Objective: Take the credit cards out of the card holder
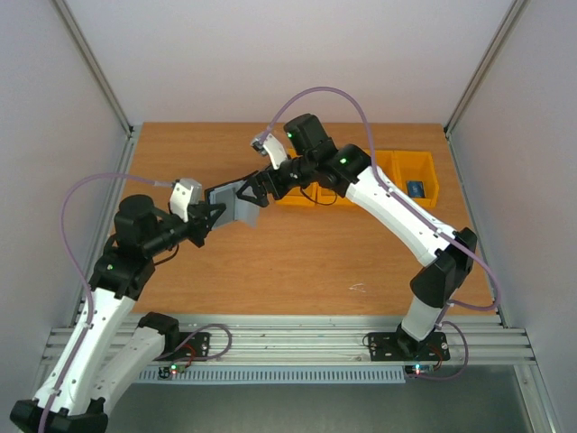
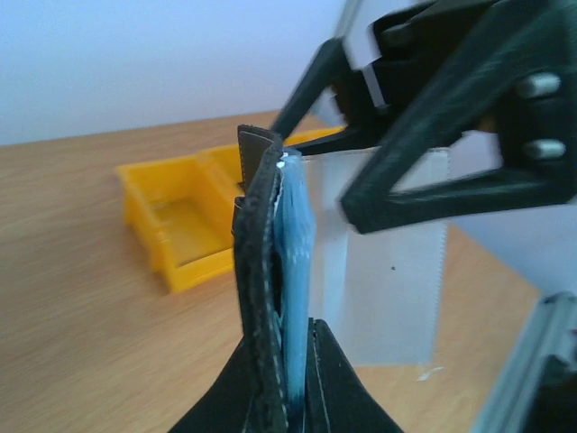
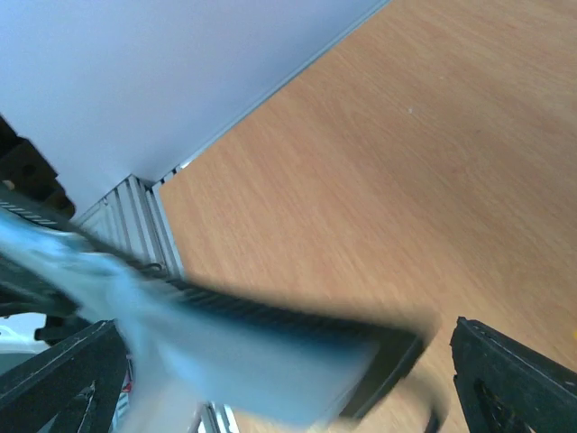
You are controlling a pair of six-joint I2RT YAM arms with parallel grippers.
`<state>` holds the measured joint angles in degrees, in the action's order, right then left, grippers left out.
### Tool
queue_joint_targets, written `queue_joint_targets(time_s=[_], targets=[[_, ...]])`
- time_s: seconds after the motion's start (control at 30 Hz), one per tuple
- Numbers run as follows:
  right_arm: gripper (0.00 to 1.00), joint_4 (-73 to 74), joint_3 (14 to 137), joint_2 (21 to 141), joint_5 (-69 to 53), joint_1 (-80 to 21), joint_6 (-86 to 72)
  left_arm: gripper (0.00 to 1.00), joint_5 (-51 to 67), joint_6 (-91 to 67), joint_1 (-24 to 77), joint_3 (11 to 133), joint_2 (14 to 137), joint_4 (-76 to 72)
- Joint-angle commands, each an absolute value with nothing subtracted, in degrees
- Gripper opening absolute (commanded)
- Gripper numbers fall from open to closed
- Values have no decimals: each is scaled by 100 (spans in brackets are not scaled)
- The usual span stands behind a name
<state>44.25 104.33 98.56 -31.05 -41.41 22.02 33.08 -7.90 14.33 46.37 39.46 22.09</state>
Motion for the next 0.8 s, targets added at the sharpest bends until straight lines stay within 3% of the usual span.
queue_joint_targets(time_s=[0.0,0.2,0.43,0.5,0.57,0.6,0.67,0.7,0.73,0.77], targets=[[98,4421,10294,9395,-3916,-3678,2474,0,4937,-1709,1309,4545,3726,890],[98,4686,10437,9343,-5256,-3671,2874,0,5452,-2181,1169,4488,3710,116],[98,5391,10613,9470,-5671,-3656,3221,0,5764,-2415,1090,4438,3690,-492],[94,5521,10769,9571,-5925,-3656,3217,0,5736,-2462,1090,4396,3724,-556],[67,5703,11002,9702,-6170,-3656,3224,0,5672,-2527,1085,4386,3751,-560],[44,5763,11100,9740,-6196,-3656,3208,0,5620,-2538,1089,4386,3766,-541],[11,5774,11105,9728,-6144,-3656,3206,0,5493,-2524,1084,4378,3760,-458],[2,5748,11077,9703,-6119,-3655,3205,0,5422,-2507,1089,4370,3739,-400],[1,5710,11047,9670,-6103,-3650,3200,1,5322,-2491,1085,4361,3719,-343],[1,5709,11026,9648,-6097,-3633,3209,10,5271,-2482,1089,4360,3685,-278]])
